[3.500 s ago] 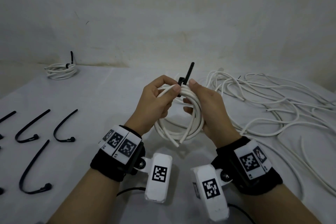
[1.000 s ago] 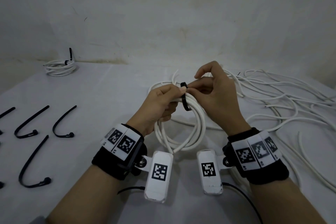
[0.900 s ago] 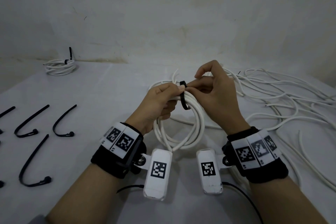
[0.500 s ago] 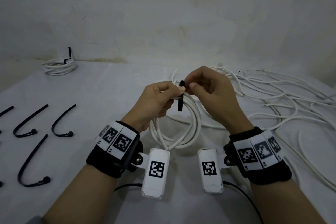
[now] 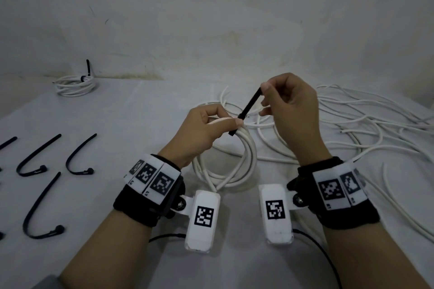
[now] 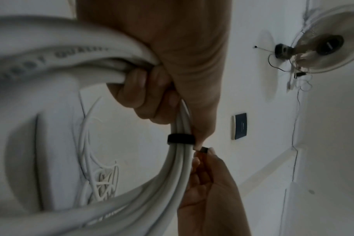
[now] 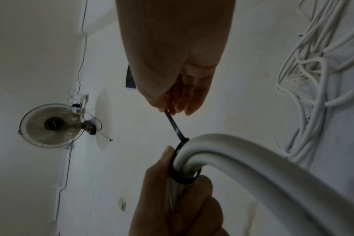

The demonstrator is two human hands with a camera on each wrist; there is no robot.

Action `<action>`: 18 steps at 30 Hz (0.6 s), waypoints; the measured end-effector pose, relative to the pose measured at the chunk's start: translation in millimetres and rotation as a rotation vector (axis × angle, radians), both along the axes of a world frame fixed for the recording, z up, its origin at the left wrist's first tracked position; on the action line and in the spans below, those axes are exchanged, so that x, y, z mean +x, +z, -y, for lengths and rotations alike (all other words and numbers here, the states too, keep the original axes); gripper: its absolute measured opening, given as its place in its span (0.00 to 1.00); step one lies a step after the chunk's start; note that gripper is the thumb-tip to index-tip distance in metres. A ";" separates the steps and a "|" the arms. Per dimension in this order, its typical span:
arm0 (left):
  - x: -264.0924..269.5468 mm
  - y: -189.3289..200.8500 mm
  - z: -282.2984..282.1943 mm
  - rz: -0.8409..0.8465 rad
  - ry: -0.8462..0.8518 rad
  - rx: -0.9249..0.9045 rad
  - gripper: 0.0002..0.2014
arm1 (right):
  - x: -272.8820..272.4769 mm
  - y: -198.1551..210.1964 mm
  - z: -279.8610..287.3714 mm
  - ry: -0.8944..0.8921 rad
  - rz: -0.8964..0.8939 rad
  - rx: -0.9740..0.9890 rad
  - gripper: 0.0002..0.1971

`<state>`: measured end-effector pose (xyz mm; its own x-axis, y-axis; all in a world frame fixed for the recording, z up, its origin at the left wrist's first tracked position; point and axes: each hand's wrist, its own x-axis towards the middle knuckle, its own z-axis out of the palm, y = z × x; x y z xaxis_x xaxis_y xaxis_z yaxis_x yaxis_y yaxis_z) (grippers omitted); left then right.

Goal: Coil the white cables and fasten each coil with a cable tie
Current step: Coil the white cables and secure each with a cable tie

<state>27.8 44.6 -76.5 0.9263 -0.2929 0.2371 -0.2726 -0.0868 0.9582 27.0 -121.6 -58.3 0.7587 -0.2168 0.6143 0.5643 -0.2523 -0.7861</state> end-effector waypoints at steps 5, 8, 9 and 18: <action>5.4 -1.8 -6.9 0.008 0.054 -0.014 0.06 | -4.8 -1.6 -10.9 0.155 -0.034 -0.055 0.08; 3.2 0.0 -6.6 0.014 0.009 0.021 0.05 | -6.4 -0.9 -10.1 0.167 -0.035 -0.036 0.05; 2.1 1.1 -5.9 0.014 -0.011 0.038 0.05 | -6.8 -0.9 -9.6 0.162 -0.031 -0.021 0.05; -2.4 3.7 -3.4 -0.060 -0.086 0.082 0.03 | -1.8 -4.4 -5.9 0.066 -0.041 0.070 0.10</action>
<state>25.4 48.0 -72.9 0.9087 -0.3880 0.1542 -0.2251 -0.1442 0.9636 25.2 -115.8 -62.7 0.7973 -0.2064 0.5672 0.5446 -0.1590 -0.8235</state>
